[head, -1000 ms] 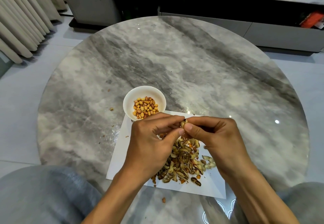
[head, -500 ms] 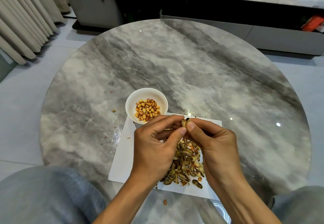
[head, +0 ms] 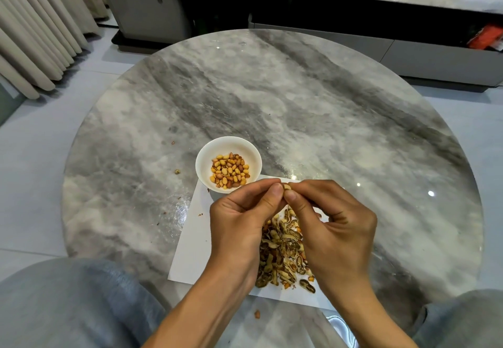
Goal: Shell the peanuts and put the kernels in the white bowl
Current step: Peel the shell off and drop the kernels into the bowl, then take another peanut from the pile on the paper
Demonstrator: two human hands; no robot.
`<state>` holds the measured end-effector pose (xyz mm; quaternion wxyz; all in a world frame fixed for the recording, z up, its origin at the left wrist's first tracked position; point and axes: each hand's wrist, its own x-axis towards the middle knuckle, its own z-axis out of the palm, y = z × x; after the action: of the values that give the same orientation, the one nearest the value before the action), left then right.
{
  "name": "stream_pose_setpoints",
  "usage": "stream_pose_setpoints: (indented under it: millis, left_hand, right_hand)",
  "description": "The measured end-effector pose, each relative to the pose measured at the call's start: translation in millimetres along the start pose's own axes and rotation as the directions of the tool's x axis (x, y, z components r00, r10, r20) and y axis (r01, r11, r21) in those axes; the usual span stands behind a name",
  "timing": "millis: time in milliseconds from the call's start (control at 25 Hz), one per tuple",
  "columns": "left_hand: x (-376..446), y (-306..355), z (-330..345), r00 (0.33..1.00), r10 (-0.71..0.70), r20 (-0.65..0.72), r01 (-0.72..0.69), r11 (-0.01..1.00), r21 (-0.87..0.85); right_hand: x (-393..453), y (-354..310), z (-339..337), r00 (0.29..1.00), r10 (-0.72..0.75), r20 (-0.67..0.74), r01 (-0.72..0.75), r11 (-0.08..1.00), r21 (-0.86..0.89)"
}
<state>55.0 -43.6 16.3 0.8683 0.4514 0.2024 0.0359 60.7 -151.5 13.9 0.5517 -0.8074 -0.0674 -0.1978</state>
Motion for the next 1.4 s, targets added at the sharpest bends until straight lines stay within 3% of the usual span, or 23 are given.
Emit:
stream_pose_setpoints:
  millis: [120, 240, 320, 400, 480, 520, 600, 720, 840, 920, 1040, 1160, 1240, 1400]
  left_hand:
    - [-1, -3, 2, 0.998, -0.056, -0.024, 0.052, 0.990, -0.129]
    - [-2, -2, 3, 0.993, -0.118, -0.011, 0.112, 0.962, -0.248]
    - [-2, 0, 3, 0.991, -0.136, 0.010, 0.134, 0.953, -0.273]
    - [-2, 0, 2, 0.990, -0.135, 0.028, 0.138, 0.957, -0.254]
    - [-1, 0, 1, 0.992, -0.124, 0.039, 0.129, 0.969, -0.210]
    - [-1, 0, -1, 0.992, -0.117, 0.039, 0.123, 0.974, -0.189]
    - [1, 0, -2, 0.994, -0.104, 0.035, 0.108, 0.982, -0.158]
    - [2, -2, -4, 0.996, -0.085, 0.040, 0.090, 0.989, -0.122]
    - [2, -2, -3, 0.997, -0.031, 0.064, 0.031, 0.999, 0.012]
    - [2, 0, -5, 0.992, 0.058, 0.114, -0.087, 0.959, 0.270]
    - [5, 0, -14, 0.937, 0.212, 0.277, -0.344, 0.700, 0.626]
    - [8, -3, -19, 0.833, 0.311, 0.458, -0.553, 0.442, 0.706]
    - [9, -2, -19, 0.839, 0.309, 0.448, -0.544, 0.450, 0.708]
    - [10, 5, -19, 0.935, 0.149, 0.321, -0.336, 0.658, 0.674]
  right_hand:
    - [-5, 4, 7, 0.980, -0.180, -0.080, 0.164, 0.971, -0.174]
    - [-6, 10, 7, 0.920, -0.384, -0.075, 0.347, 0.891, -0.294]
    - [-7, 9, 7, 0.908, -0.411, -0.080, 0.371, 0.878, -0.302]
    - [-7, 5, 7, 0.959, -0.262, -0.110, 0.239, 0.953, -0.188]
    - [-8, -2, 9, 0.991, 0.033, -0.130, -0.025, 0.998, 0.064]
    - [-8, -5, 10, 0.971, 0.204, -0.124, -0.174, 0.961, 0.217]
    - [-5, -8, 12, 0.877, 0.476, -0.067, -0.397, 0.794, 0.460]
    - [2, -5, 9, 0.738, 0.670, 0.083, -0.536, 0.505, 0.677]
    - [7, 1, 6, 0.614, 0.749, 0.248, -0.637, 0.285, 0.716]
    - [8, 8, 4, 0.516, 0.775, 0.365, -0.744, 0.194, 0.639]
    - [10, 12, 0, 0.389, 0.758, 0.524, -0.828, 0.037, 0.560]
    - [11, 10, 0, 0.340, 0.746, 0.572, -0.801, -0.089, 0.592]
    - [10, 9, 1, 0.335, 0.742, 0.581, -0.790, -0.115, 0.603]
    - [10, 16, 1, 0.324, 0.773, 0.545, -0.795, -0.090, 0.600]
